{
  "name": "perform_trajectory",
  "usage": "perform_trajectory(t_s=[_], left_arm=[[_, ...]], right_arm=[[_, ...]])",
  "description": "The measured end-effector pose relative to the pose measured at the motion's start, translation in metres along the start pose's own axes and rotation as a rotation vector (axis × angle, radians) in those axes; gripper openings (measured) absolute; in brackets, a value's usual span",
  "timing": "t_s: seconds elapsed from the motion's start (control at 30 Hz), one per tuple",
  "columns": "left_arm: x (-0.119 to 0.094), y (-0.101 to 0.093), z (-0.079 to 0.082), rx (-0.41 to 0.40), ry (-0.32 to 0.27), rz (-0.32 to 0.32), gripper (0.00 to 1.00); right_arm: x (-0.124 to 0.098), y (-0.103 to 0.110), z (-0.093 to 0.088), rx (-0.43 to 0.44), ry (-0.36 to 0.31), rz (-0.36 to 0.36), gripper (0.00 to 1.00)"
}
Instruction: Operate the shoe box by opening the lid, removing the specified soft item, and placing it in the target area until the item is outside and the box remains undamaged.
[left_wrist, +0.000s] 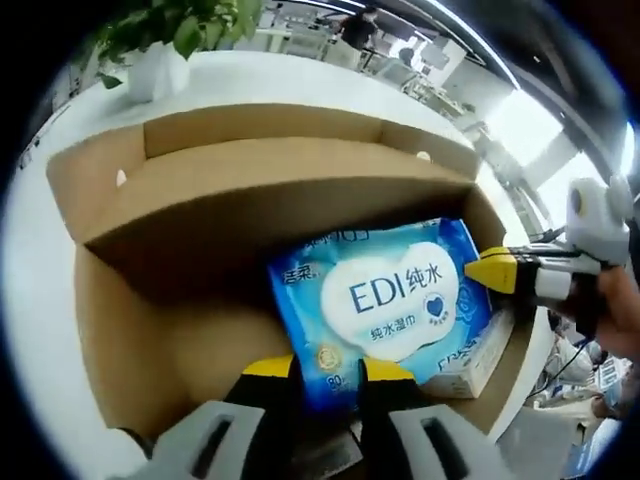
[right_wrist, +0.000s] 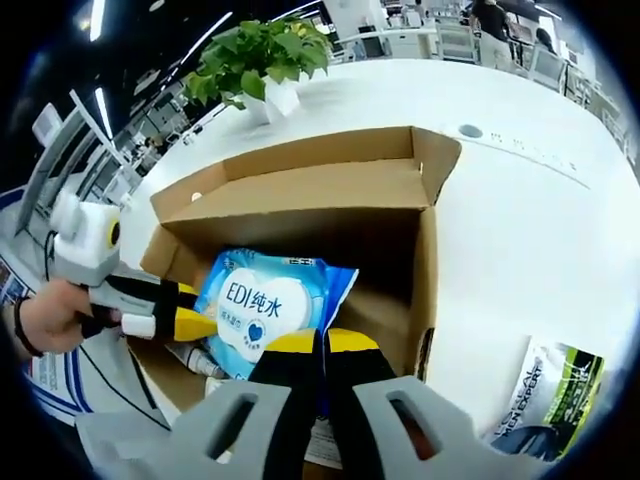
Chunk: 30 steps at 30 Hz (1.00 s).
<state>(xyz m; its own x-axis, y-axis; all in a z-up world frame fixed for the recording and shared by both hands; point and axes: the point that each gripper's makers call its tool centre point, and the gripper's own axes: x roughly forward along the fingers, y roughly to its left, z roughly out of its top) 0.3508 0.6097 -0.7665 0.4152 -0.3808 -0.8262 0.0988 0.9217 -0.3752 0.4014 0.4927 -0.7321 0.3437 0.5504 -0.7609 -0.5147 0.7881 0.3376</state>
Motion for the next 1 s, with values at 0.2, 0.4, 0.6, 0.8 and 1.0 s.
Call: perform_trajectory(t_s=[0.2,0.4,0.6,0.8,1.0], left_arm=[[-0.001,0.003,0.005,-0.045,-0.025,-0.008,0.05],[-0.011,-0.005,0.01,-0.032,-0.078,-0.036,0.02],[-0.023,-0.009,0.016,-0.048,-0.12,-0.057,0.02],[-0.036,-0.012,0.019,-0.028,-0.177,-0.059,0.02],[-0.052,-0.014,0.021,-0.029,-0.214,-0.049,0.02]], right_arm=[[0.0,0.0,0.0,0.025,-0.006,0.001,0.0],[-0.009,-0.002,0.005,0.04,-0.067,0.01,0.0],[-0.018,0.003,0.012,0.044,-0.096,0.014,0.0],[-0.026,0.01,0.021,0.044,-0.143,0.03,0.0],[-0.032,0.019,0.025,0.026,-0.162,0.05,0.0]])
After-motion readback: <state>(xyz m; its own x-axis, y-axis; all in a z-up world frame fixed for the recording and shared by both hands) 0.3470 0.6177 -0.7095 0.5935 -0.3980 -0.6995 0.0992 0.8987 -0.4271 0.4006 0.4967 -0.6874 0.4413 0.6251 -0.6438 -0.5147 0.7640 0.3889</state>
